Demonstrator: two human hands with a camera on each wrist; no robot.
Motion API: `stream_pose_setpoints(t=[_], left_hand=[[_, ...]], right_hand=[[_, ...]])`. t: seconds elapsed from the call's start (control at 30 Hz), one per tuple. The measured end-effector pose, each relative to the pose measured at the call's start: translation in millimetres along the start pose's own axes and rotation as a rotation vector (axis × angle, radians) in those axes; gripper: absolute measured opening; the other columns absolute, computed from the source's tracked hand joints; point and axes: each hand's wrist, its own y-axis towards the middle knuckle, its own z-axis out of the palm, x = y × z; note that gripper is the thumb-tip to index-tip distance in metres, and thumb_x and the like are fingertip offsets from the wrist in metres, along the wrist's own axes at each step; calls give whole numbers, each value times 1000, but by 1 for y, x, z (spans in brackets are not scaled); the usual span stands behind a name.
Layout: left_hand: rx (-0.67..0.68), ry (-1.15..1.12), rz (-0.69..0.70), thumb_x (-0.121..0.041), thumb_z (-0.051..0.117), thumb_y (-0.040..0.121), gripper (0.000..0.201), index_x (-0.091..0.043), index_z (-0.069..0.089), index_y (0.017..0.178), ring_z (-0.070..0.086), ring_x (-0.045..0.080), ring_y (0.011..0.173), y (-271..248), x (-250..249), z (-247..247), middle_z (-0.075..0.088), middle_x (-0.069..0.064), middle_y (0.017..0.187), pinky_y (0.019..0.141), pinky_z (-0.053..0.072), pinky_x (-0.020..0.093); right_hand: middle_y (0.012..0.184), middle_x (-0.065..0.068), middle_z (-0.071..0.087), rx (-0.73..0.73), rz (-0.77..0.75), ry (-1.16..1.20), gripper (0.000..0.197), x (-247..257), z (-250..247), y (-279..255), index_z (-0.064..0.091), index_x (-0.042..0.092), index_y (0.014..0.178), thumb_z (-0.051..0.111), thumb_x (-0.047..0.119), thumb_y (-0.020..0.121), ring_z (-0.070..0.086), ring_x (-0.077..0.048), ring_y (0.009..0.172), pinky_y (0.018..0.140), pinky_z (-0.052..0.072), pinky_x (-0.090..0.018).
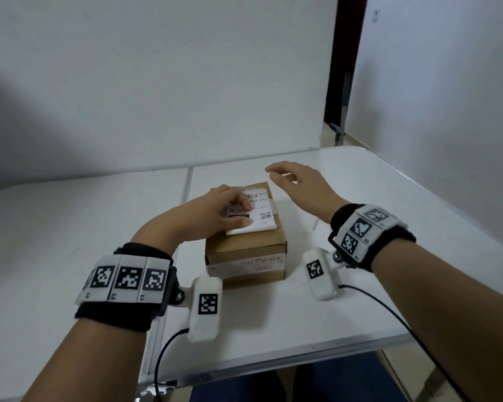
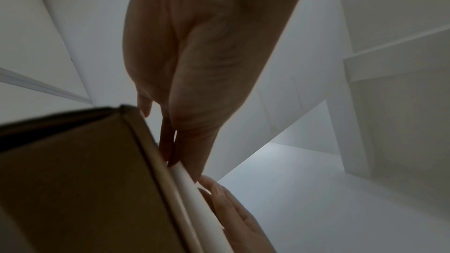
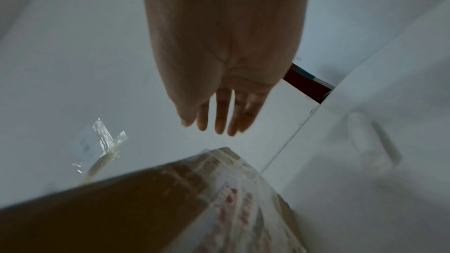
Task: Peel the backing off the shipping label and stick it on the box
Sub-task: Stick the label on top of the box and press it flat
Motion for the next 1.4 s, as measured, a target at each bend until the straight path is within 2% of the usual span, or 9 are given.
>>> stream_pose_setpoints(t=[0.17,0.27,0.4,0.5,0.57,0.93,1.07,1.23,1.4], left_hand=[[2,0,-20,-39,64,89,22,-33,58,109,48,9,109,-1,-6,-2,44,-13,124,77,36,13],[-21,32,-48,-43,65,87,27,-33,58,111,48,13,113,-3,-9,-2,44,-9,127,89,39,25],[-55,95,-106,-50,65,83,35,-32,54,112,44,16,117,-3,-6,1,42,-5,131,101,39,35],[-63,80,-136,-50,68,81,47,-27,54,119,43,17,121,-2,-5,1,39,-3,133,104,39,38],[-67,55,-148,-50,69,80,50,-25,53,121,44,16,120,-3,-5,1,37,-3,133,104,39,36],[-48,92,-164,-52,65,83,53,-24,49,125,44,15,119,-4,-9,1,38,-4,134,105,39,38],[-45,74,-169,-52,66,81,54,-25,49,125,45,15,121,-6,-7,0,39,-5,130,106,39,35],[-42,73,-185,-52,67,81,53,-26,49,124,44,12,119,-5,-7,-1,39,-7,129,104,37,30],[-46,53,-191,-52,68,81,54,-26,49,125,43,12,120,-4,-6,0,39,-8,127,101,35,27]], right_hand=[[83,15,72,-7,-91,-24,38,16,-9,-22,78,20,93,45,39,99,63,5,79,76,41,-8],[97,9,74,157,-124,-189,44,22,-5,-31,75,19,106,38,42,100,62,3,84,79,40,-6],[116,-13,69,334,-128,-352,58,21,10,-33,64,19,122,23,51,97,62,-26,103,95,47,-40],[144,0,53,437,-136,-340,66,20,12,-30,43,37,142,10,63,91,50,-20,126,110,35,-36],[153,5,40,478,-155,-359,63,20,11,-26,34,33,149,10,59,96,40,-16,137,115,22,-29],[156,5,35,492,-112,-408,63,14,12,-7,30,31,150,2,54,98,30,-16,143,122,7,-39],[154,7,38,479,-84,-377,83,15,12,-10,30,36,148,-4,75,84,34,-23,141,120,12,-44],[155,5,35,457,-109,-383,63,19,9,-17,29,30,150,5,56,98,33,-17,141,120,12,-37],[155,9,36,394,-55,-315,77,3,2,-22,29,35,149,2,72,88,35,-20,141,119,21,-41]])
